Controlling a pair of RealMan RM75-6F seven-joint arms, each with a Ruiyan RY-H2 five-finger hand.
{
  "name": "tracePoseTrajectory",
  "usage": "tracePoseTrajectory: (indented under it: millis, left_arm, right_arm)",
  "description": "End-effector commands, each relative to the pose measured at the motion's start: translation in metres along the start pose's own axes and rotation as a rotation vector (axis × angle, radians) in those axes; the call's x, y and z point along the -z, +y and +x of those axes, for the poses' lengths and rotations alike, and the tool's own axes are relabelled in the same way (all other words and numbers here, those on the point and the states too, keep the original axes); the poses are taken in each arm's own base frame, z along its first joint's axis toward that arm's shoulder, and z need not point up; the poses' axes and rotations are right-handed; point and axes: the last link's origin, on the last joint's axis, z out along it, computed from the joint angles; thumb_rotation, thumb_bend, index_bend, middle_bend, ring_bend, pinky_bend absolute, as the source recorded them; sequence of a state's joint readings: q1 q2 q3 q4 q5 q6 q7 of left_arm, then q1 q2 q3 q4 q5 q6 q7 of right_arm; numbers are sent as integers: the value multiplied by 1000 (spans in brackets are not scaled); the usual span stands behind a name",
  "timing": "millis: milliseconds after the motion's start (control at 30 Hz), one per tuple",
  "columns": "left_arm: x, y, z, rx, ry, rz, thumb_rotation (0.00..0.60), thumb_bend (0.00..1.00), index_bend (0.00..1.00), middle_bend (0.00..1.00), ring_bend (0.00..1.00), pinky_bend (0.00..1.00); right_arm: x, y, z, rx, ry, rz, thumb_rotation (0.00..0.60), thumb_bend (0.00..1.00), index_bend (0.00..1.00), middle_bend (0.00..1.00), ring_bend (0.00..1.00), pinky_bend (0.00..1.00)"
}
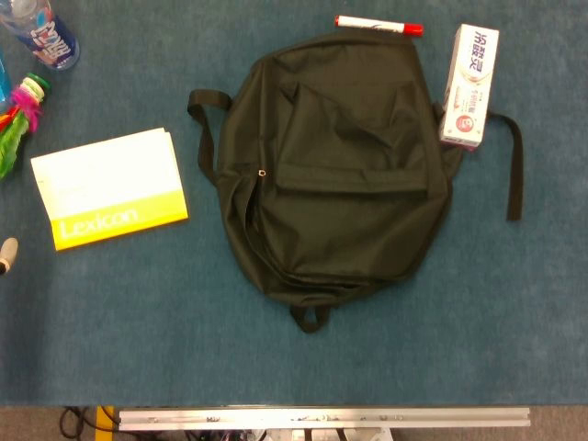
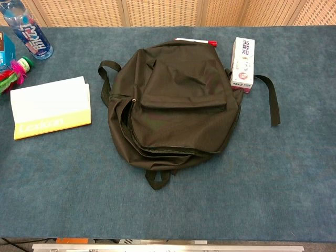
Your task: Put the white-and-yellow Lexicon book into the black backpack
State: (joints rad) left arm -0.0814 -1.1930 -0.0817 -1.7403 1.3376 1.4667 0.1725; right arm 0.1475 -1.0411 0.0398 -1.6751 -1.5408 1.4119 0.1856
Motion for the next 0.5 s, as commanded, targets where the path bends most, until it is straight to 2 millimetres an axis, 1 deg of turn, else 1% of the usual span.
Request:
tracePoseTrajectory:
  millis: [33, 333, 500]
  left_arm:
    - [0, 0, 0, 0, -1, 0, 600, 215, 141, 99, 101, 100]
    - [2, 2, 1, -8, -13, -27, 600, 215, 144, 102, 105, 100]
    - [0, 8, -2, -24, -43, -69, 600, 215, 145, 102, 105, 100]
  right_arm:
    - [0, 0, 1, -3, 4, 2, 600, 78, 310, 314, 189, 233]
    - [-8, -5, 15, -20, 52, 39, 600, 77, 310, 314, 189, 233]
    - [-15, -7, 20, -21, 71, 49, 600, 78, 310, 314, 189, 233]
